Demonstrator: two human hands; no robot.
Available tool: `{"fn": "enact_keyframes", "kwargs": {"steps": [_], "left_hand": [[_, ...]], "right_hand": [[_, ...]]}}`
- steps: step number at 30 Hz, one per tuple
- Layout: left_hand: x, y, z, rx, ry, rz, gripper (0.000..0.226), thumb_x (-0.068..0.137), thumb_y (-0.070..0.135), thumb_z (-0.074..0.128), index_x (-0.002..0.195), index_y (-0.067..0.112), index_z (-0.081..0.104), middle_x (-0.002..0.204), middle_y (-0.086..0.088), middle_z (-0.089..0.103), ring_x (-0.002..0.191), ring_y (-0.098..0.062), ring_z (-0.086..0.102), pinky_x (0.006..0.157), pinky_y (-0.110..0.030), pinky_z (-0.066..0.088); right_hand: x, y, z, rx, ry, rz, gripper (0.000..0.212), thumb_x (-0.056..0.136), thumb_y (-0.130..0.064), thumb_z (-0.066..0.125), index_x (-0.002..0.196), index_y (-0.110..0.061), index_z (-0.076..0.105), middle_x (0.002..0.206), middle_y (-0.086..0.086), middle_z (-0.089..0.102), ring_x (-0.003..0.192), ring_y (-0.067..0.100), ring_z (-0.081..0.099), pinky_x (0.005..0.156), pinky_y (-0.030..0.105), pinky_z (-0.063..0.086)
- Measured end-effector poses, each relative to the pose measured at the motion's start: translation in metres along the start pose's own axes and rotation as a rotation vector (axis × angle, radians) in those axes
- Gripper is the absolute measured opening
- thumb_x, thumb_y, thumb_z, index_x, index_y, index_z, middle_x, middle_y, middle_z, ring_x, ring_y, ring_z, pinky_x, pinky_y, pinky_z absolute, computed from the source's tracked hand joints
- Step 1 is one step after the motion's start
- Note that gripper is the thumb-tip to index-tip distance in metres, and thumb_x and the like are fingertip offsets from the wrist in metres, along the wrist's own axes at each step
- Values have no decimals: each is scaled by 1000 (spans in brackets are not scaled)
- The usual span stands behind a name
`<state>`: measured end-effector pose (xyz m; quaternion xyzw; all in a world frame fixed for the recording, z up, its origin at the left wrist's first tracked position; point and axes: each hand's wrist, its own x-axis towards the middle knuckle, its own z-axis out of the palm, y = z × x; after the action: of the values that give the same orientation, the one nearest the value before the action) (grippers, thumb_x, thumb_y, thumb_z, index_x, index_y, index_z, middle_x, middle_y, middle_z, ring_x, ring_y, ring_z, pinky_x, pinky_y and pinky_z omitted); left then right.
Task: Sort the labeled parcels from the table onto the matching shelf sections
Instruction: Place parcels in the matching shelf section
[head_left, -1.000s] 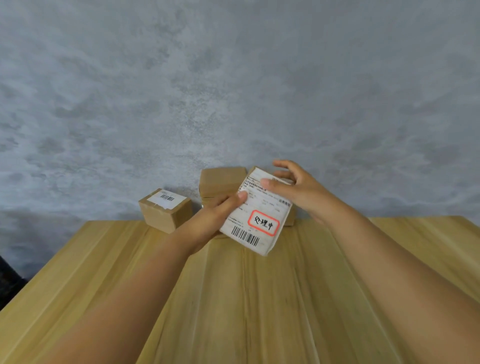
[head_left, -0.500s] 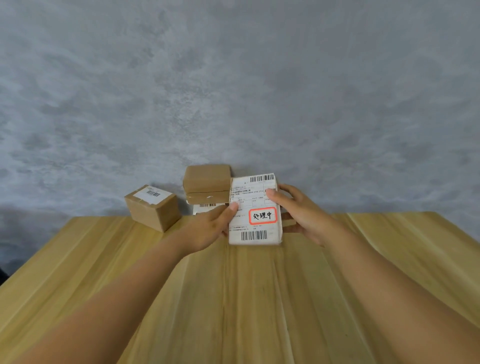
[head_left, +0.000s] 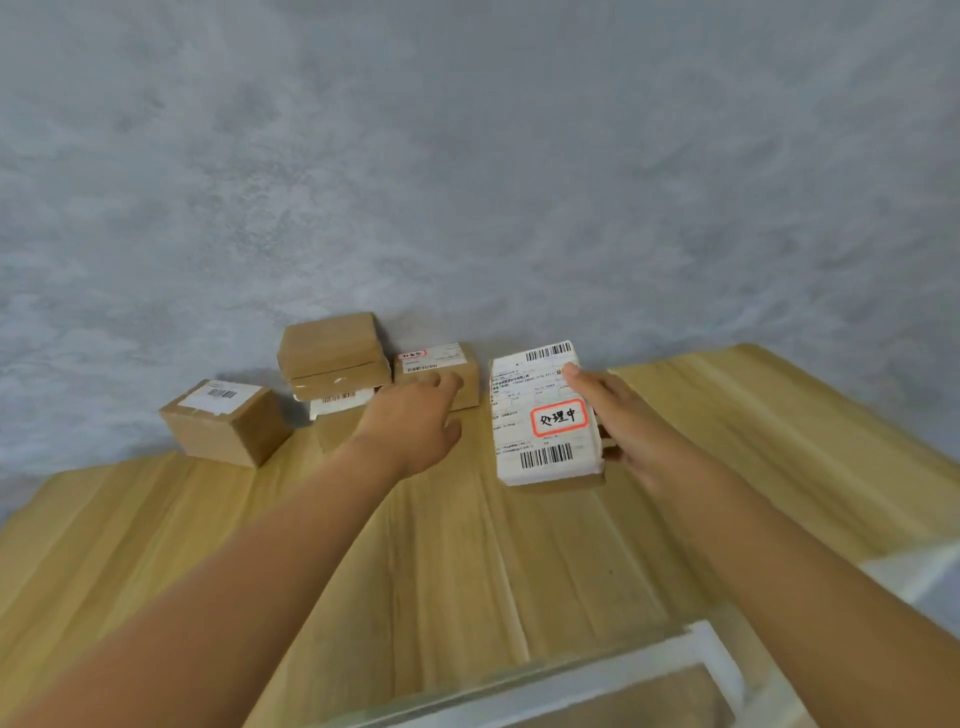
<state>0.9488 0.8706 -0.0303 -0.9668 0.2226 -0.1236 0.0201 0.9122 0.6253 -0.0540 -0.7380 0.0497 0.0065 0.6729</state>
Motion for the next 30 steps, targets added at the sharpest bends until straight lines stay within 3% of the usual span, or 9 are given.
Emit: {"fn": "enact_keyframes", "kwargs": {"steps": [4, 9, 12, 15, 24, 30], "left_hand": [[11, 48, 1, 7, 22, 206, 45, 97, 40, 47, 137, 20, 44, 127, -4, 59, 112, -28, 60, 84, -37, 50], [8, 109, -5, 99, 36, 497, 39, 98, 40, 43, 131, 20, 47, 118, -3, 59, 111, -27, 58, 90, -37, 42], [-10, 158, -14, 21, 84, 632, 38, 96, 36, 45, 130, 19, 48, 115, -4, 60, 109, -28, 58, 90, -38, 41], [-39, 215, -29, -54, 108, 760, 38, 95, 33, 46, 129, 18, 50, 113, -4, 60, 107, -27, 57, 83, -35, 39], [-156, 400, -101, -154, 250, 1004, 38, 96, 33, 47, 130, 19, 50, 119, -4, 60, 111, -28, 56, 87, -34, 42], [-272, 543, -135, -310, 250, 1124, 41, 98, 33, 44, 136, 19, 48, 122, -4, 60, 111, -27, 57, 88, -35, 45]], "right_hand": [[-54, 7, -37, 5, 160, 11, 64, 87, -70, 53, 129, -22, 59, 109, 0, 76, 99, 23, 74, 92, 45, 56], [-154, 22, -73, 61, 414, 77, 50, 93, -64, 48, 119, -27, 67, 107, -2, 77, 94, 18, 75, 78, 34, 55], [-221, 27, -89, 97, 574, 119, 51, 94, -63, 47, 123, -25, 65, 108, -1, 77, 98, 21, 74, 89, 41, 57], [-292, 25, -103, 103, 707, 132, 48, 97, -61, 43, 119, -26, 68, 107, 0, 77, 99, 22, 74, 95, 46, 54], [-515, 22, -171, 96, 1052, 68, 54, 96, -63, 43, 127, -22, 61, 108, 0, 76, 100, 24, 73, 89, 43, 56], [-693, 43, -218, 61, 1230, 87, 60, 95, -63, 47, 132, -17, 57, 110, 5, 75, 99, 23, 73, 90, 45, 58]]}}
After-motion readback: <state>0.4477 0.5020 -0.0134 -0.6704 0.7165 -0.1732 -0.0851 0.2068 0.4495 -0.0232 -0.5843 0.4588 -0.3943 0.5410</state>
